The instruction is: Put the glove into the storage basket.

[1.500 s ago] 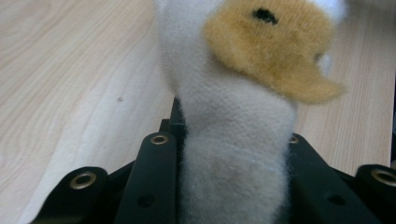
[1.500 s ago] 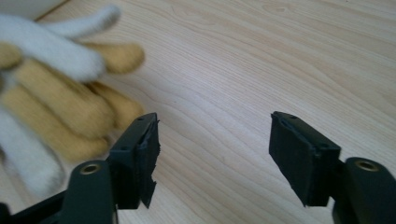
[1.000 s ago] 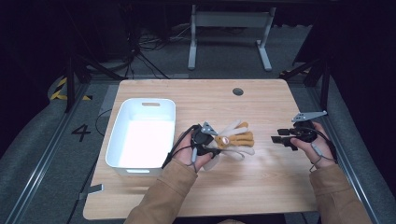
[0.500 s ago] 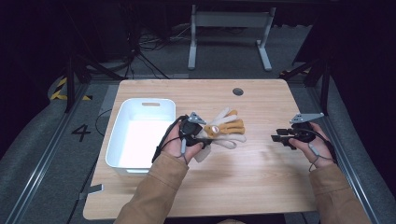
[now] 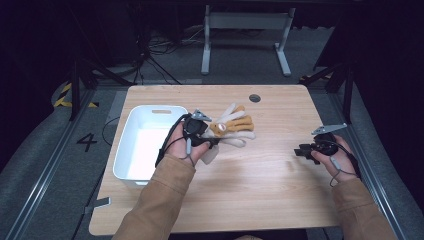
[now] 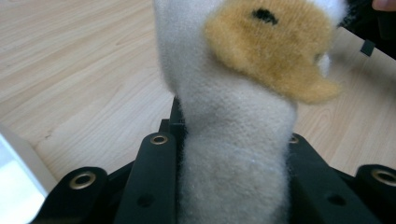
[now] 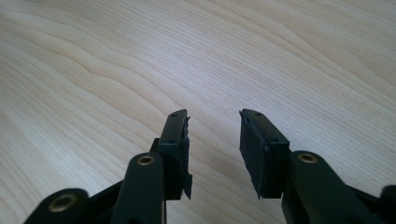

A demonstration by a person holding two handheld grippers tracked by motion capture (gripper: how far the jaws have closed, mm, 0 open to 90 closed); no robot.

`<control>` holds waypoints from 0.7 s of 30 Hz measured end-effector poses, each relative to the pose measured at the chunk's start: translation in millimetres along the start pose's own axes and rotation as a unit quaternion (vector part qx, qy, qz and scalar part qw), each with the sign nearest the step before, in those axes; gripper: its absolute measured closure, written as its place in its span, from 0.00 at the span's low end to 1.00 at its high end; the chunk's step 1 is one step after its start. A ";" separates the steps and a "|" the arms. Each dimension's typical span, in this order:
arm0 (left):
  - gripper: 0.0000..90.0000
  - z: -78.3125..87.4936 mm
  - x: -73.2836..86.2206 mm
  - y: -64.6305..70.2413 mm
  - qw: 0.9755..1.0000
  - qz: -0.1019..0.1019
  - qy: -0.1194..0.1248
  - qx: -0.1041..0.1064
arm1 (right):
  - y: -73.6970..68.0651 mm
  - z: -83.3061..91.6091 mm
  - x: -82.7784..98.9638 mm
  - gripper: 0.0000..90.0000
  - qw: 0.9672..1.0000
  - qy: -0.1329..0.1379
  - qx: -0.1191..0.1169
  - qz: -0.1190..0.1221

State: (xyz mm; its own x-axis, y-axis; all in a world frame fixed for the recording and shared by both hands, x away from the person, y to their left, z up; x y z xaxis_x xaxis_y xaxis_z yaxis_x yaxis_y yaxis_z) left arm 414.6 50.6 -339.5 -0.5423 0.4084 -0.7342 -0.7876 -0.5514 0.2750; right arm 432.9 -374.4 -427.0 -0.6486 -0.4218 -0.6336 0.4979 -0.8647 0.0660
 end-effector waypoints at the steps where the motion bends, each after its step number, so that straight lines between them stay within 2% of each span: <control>1: 0.80 0.9 -0.8 -1.1 1.000 0.001 0.000 -0.002 | 0.5 -0.2 0.4 0.73 1.000 -0.001 -0.001 0.001; 6: 0.80 4.4 -4.2 -6.7 1.000 0.007 0.006 -0.005 | 0.1 -2.4 0.8 0.74 1.000 -0.003 0.002 0.004; 13: 0.80 11.7 -6.7 -9.2 1.000 0.017 0.012 -0.014 | -2.2 -5.7 1.4 0.74 1.000 -0.009 -0.017 -0.005; 17: 0.80 20.5 -6.6 -11.3 0.999 0.030 0.013 -0.028 | -2.8 -8.4 -1.1 0.74 1.000 -0.013 -0.015 -0.007; 21: 0.80 33.2 -4.6 -14.4 0.997 0.054 0.015 -0.050 | -4.4 -13.4 -8.8 0.76 1.000 -0.015 -0.021 -0.008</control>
State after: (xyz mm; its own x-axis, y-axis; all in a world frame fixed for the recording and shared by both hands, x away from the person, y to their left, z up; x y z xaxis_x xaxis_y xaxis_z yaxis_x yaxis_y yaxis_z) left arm 418.7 80.8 -319.5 -0.6124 0.3217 -0.7221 -0.6908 -0.6620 0.2909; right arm 444.1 -363.2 -432.0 -0.6728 -0.4166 -0.6114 0.5105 -0.8596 0.0240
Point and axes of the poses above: each handheld gripper's, and its own axes: z roughly backward along the jaws, x roughly out of its underside, y roughly to its right, the point moved 1 cm from there along -z, roughly forward along the jaws, and after that the axes turned 9 degrees about x, right-handed, at the moved point
